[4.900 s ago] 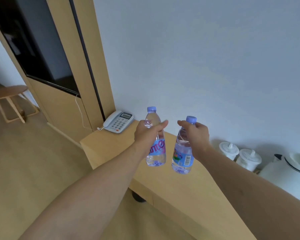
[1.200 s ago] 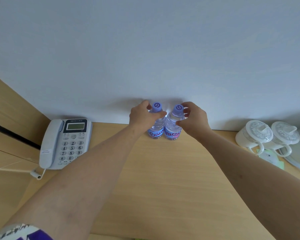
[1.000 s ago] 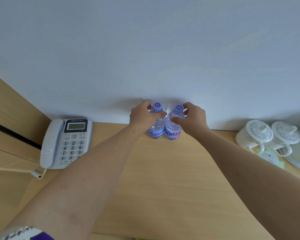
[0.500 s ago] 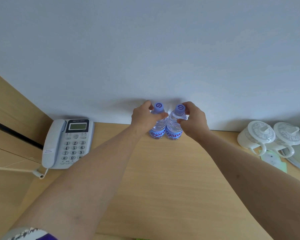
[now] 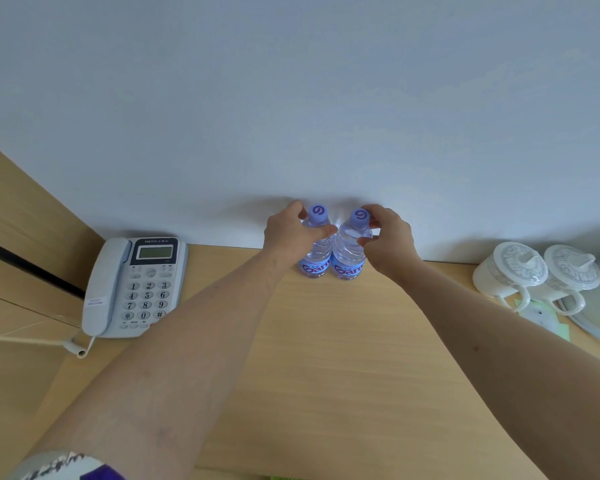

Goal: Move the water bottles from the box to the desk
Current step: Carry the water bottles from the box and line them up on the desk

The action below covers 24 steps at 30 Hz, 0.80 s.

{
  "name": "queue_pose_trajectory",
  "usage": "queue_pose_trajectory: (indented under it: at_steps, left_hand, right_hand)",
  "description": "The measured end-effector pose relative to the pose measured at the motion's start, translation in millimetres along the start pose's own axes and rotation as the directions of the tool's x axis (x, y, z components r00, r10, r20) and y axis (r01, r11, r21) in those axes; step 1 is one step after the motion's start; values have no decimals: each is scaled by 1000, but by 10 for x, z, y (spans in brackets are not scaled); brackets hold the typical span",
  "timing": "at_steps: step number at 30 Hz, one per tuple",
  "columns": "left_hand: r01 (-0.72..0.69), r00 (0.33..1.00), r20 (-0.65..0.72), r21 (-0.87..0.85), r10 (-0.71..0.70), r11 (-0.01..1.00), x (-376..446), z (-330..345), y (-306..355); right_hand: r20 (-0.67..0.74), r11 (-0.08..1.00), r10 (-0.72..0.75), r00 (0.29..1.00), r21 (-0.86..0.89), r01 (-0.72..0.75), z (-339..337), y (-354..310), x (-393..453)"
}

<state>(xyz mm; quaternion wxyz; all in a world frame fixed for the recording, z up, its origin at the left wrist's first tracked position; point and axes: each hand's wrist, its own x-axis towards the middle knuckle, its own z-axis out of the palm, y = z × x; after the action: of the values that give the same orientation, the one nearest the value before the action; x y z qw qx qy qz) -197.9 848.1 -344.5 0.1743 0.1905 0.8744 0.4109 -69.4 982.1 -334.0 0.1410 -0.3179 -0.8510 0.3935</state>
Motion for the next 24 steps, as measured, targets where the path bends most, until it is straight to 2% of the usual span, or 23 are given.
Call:
queue_pose_trajectory:
  at_steps: [9,12,15,20,24]
  left_hand:
    - [-34,999,7,102,34,994,-101,-69,54]
    - [-129,988,-65,161,141,978,-161,-150,89]
    - [-215,968,-79,224,237,951,-240,-210,175]
    - [-368,919,-28,301,394,880,-473,-234,475]
    - [-473,869,44,366,492,802,-692,-114,852]
  right_hand:
    - [-29,998,62,998,-19,-62,-24,-58,-112]
    - [-61,996,46,997,-78,-51,-32,-111,-179]
    - [-92,989,43,995,-140,-56,-54,-158,-279]
    - [-142,970,24,990,-235,-57,-269,-220,-521]
    - [-178,936,11,984,-345,-73,-687,-175,-797]
